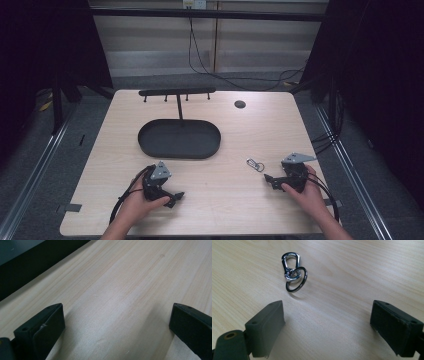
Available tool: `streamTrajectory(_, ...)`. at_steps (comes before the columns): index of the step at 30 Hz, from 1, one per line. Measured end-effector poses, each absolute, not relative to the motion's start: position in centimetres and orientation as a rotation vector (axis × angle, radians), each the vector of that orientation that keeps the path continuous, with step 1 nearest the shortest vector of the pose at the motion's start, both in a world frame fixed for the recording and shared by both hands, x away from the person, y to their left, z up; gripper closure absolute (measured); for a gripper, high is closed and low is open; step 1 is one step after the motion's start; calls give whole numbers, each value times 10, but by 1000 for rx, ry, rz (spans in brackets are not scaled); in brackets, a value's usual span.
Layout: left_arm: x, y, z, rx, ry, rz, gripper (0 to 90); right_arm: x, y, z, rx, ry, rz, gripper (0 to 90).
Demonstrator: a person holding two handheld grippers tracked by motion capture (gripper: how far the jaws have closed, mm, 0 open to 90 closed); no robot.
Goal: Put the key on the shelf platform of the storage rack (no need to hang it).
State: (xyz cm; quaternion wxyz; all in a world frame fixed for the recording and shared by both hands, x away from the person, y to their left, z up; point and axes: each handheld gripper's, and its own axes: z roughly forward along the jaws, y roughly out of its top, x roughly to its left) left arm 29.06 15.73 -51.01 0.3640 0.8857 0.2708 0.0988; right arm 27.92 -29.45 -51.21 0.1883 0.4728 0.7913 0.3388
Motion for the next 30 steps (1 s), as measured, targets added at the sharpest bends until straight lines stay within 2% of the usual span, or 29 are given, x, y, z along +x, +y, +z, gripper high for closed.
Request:
streamTrajectory(23,291,157,-510,2279,696,253,0,287,-298,-487,1422,2454,705,142)
streamTrajectory(30,291,157,-510,2280,696,254,0,290,-290,-476,1425,2522,681,208)
